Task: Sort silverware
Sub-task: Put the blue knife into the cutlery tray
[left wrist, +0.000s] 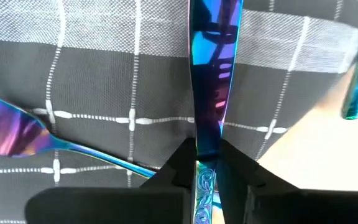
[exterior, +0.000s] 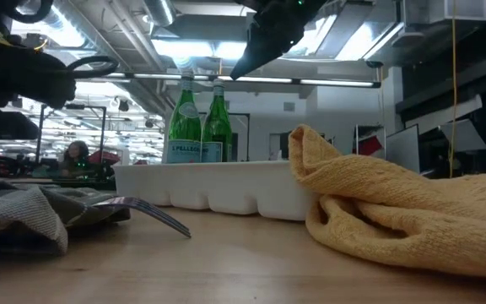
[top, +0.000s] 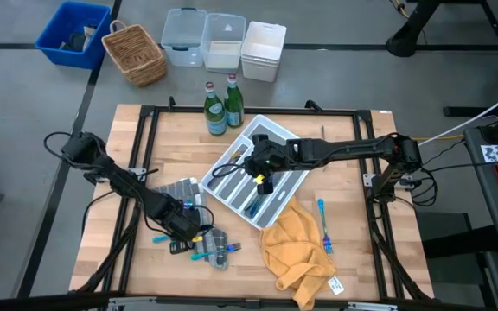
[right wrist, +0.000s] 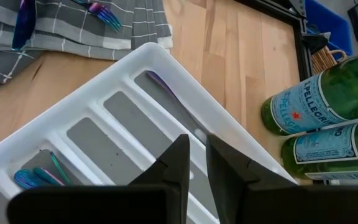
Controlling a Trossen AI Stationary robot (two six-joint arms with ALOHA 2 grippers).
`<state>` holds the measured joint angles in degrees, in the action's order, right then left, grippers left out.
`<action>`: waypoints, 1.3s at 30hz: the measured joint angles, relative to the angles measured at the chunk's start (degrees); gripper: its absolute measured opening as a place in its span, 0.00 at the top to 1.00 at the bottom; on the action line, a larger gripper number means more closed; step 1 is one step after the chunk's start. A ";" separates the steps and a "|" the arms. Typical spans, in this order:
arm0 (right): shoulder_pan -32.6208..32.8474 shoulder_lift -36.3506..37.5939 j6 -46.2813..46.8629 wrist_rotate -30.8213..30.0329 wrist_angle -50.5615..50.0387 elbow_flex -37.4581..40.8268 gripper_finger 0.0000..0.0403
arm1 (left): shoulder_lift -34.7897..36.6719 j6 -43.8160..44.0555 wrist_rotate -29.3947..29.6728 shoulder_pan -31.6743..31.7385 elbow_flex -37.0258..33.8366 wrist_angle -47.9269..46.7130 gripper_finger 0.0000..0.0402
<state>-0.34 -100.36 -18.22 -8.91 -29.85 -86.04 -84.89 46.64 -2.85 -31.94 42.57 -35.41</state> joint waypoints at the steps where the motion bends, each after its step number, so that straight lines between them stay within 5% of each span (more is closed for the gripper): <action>1: 0.00 0.00 0.00 -0.01 0.00 0.00 0.86 | 0.28 0.81 -0.07 -0.01 0.00 -0.01 0.93; 20: -0.02 0.00 1.37 -0.22 -2.40 0.00 0.86 | 7.93 6.70 -0.51 2.73 0.26 2.31 0.90; 39: -0.02 -0.02 2.28 -11.48 -19.86 -2.34 0.86 | 9.23 -4.53 3.58 26.74 0.28 23.21 0.89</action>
<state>-0.36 -100.38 -15.94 -20.39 -49.71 -88.38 -75.66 42.11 0.73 -5.20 42.85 -12.21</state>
